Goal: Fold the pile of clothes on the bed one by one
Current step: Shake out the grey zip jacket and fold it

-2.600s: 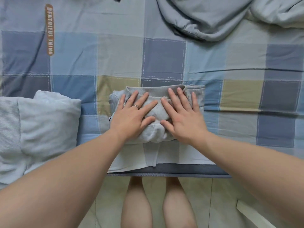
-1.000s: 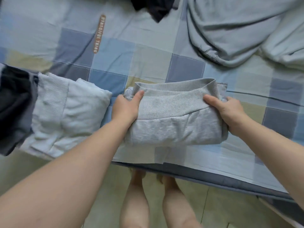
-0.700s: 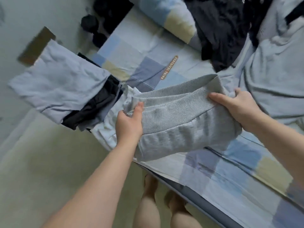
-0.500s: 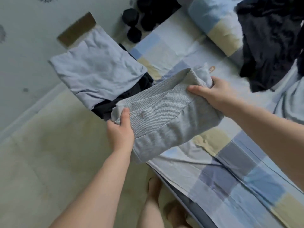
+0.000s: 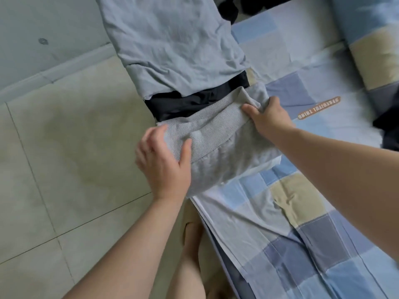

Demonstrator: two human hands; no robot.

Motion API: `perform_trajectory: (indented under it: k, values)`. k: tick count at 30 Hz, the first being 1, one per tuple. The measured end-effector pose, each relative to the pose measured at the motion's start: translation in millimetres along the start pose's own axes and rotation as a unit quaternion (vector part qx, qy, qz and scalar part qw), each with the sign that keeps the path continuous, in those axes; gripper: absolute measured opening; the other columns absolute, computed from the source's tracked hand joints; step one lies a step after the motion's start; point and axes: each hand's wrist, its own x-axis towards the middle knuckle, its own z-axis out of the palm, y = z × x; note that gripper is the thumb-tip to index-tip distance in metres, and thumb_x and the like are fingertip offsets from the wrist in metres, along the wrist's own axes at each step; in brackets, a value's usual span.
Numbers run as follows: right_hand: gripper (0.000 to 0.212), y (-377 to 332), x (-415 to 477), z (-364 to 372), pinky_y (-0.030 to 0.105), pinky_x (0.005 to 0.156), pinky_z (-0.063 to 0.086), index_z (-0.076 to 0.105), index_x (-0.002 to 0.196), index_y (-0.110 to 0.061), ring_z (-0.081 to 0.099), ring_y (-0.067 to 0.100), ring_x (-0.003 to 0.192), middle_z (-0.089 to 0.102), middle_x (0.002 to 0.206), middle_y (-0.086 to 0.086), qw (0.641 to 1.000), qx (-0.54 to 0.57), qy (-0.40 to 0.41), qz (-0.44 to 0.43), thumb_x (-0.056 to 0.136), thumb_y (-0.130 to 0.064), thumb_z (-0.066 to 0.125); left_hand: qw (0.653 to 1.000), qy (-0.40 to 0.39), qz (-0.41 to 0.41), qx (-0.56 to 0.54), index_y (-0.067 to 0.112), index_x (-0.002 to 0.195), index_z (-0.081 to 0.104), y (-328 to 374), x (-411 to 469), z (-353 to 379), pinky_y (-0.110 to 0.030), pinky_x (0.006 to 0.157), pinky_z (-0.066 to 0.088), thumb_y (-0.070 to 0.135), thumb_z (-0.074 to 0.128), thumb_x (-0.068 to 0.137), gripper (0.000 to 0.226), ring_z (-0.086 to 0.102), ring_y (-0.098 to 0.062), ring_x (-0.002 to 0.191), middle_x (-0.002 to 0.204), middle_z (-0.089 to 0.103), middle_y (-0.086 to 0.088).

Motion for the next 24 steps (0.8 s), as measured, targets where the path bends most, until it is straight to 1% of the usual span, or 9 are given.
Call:
perform_trajectory:
  k: [2,4,6,9,11,13,16,21,24]
  values:
    - [0.067,-2.9,-1.2,0.4,0.054,0.1,0.041,0.036,0.111,-0.02,0.052,0.037,0.119,0.056,0.127,0.01,1.0,-0.014,-0.008,0.007,0.083,-0.079,0.05,0.975,-0.135,0.173,0.024,0.02,0.13,0.059,18.8,-8.8,-4.1,-0.043,0.108,0.032,0.042,0.066,0.092,0.045,0.043,-0.028,0.133,0.142,0.051,-0.007]
    - [0.071,-6.4,-7.0,-1.1,0.053,0.108,0.034,0.04,0.129,-0.018,0.041,0.037,0.132,0.044,0.144,0.011,0.999,-0.031,0.023,-0.003,0.086,-0.073,0.054,0.925,-0.325,0.167,0.106,0.041,0.149,0.034,22.8,-14.6,3.6,-0.049,0.123,0.013,0.057,0.051,0.097,0.057,0.011,-0.024,0.153,0.165,0.02,0.003]
    - [0.072,-9.3,-21.7,-4.5,0.053,0.116,0.02,0.032,0.149,-0.023,0.024,0.034,0.146,0.026,0.159,0.008,0.984,-0.083,0.11,-0.117,0.091,-0.056,0.057,0.89,-0.402,0.119,0.179,0.052,0.154,0.0,9.4,-15.7,18.1,-0.048,0.124,-0.006,0.067,0.037,0.097,0.069,-0.016,-0.019,0.154,0.168,-0.012,0.012]
    - [0.066,1.9,-52.5,1.4,0.057,0.121,0.007,0.033,0.154,-0.03,0.009,0.031,0.154,0.013,0.167,0.003,0.913,-0.159,0.173,-0.333,0.091,-0.032,0.054,0.891,-0.401,0.105,0.187,0.053,0.153,-0.012,-11.1,-16.7,35.2,-0.044,0.124,-0.01,0.069,0.036,0.095,0.077,-0.02,-0.018,0.153,0.166,-0.019,0.014]
    - [0.06,25.6,-63.6,15.9,0.062,0.12,0.01,0.038,0.153,-0.03,0.011,0.034,0.154,0.015,0.168,0.004,0.885,-0.212,0.152,-0.386,0.095,-0.037,0.052,0.894,-0.389,0.114,0.191,0.053,0.153,-0.013,-18.5,-18.9,40.5,-0.045,0.125,-0.008,0.071,0.034,0.094,0.078,-0.02,-0.017,0.153,0.166,-0.02,0.014]
    - [0.059,52.0,-59.5,32.3,0.064,0.118,0.015,0.035,0.155,-0.03,0.014,0.037,0.153,0.015,0.168,0.007,0.871,-0.273,0.133,-0.387,0.1,-0.048,0.047,0.899,-0.375,0.129,0.188,0.053,0.153,-0.012,-25.3,-24.2,47.2,-0.045,0.125,-0.007,0.073,0.03,0.091,0.078,-0.02,-0.016,0.153,0.166,-0.019,0.015]
    - [0.062,60.6,-34.7,48.9,0.065,0.117,0.017,0.029,0.158,-0.032,0.016,0.037,0.153,0.014,0.168,0.008,0.878,-0.292,0.13,-0.357,0.101,-0.058,0.035,0.919,-0.326,0.145,0.167,0.051,0.155,-0.003,-36.5,-28.0,65.8,-0.046,0.125,-0.004,0.077,0.024,0.09,0.075,-0.012,-0.017,0.155,0.168,-0.008,0.013]
    - [0.065,59.5,2.3,68.5,0.063,0.118,0.017,0.022,0.159,-0.033,0.016,0.036,0.153,0.013,0.168,0.009,0.881,-0.282,0.135,-0.356,0.1,-0.058,0.027,0.945,-0.246,0.159,0.145,0.044,0.157,0.02,-52.1,-28.5,101.8,-0.05,0.125,0.008,0.076,0.024,0.093,0.072,0.006,-0.021,0.156,0.168,0.013,0.008]
    - [0.065,62.0,5.9,69.1,0.062,0.119,0.017,0.02,0.159,-0.034,0.014,0.036,0.153,0.012,0.168,0.009,0.888,-0.274,0.126,-0.347,0.099,-0.057,0.027,0.949,-0.225,0.165,0.148,0.042,0.157,0.023,-52.8,-33.2,106.5,-0.052,0.124,0.011,0.075,0.025,0.094,0.071,0.009,-0.022,0.156,0.168,0.016,0.007]
